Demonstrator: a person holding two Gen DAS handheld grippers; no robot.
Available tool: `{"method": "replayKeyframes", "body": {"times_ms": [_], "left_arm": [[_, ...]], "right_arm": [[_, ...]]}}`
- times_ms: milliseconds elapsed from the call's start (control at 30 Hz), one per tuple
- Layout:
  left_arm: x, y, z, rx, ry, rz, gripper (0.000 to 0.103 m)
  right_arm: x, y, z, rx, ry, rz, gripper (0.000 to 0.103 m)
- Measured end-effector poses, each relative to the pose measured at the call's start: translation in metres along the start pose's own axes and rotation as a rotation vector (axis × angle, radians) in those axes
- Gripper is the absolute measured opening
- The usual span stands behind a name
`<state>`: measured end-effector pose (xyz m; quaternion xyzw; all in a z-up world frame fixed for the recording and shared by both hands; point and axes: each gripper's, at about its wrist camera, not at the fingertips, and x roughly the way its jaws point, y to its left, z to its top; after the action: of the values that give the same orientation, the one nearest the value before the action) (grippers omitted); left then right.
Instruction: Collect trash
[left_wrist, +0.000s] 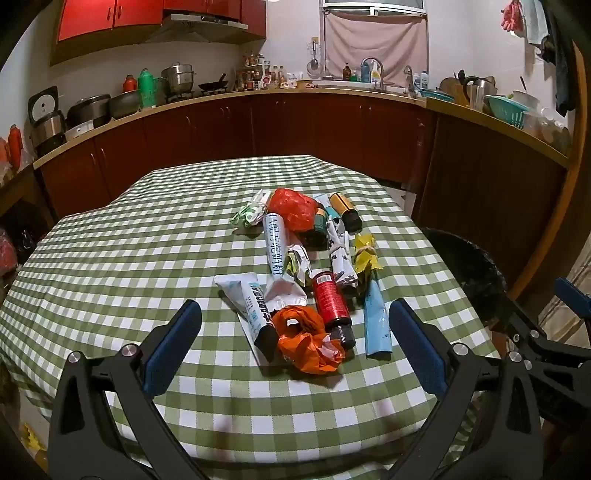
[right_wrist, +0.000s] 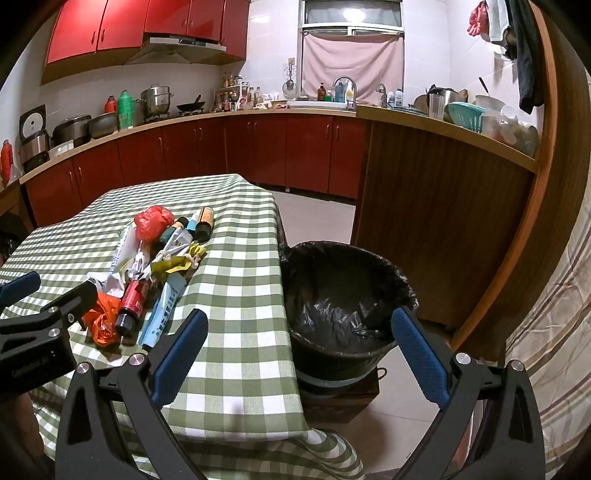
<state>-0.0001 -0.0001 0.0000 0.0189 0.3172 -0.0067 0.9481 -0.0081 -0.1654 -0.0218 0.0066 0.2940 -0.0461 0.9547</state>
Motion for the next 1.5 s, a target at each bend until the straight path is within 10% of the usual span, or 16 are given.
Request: {"method": "replayKeyframes", "body": {"times_ms": [1500], "left_arm": [[0.009,0.005,-0.008,0.008,0.014,0.010,0.099]], "right_arm": [[0.000,-0.001,0.000,0.008,-0.002,0.005,0.097]]}}
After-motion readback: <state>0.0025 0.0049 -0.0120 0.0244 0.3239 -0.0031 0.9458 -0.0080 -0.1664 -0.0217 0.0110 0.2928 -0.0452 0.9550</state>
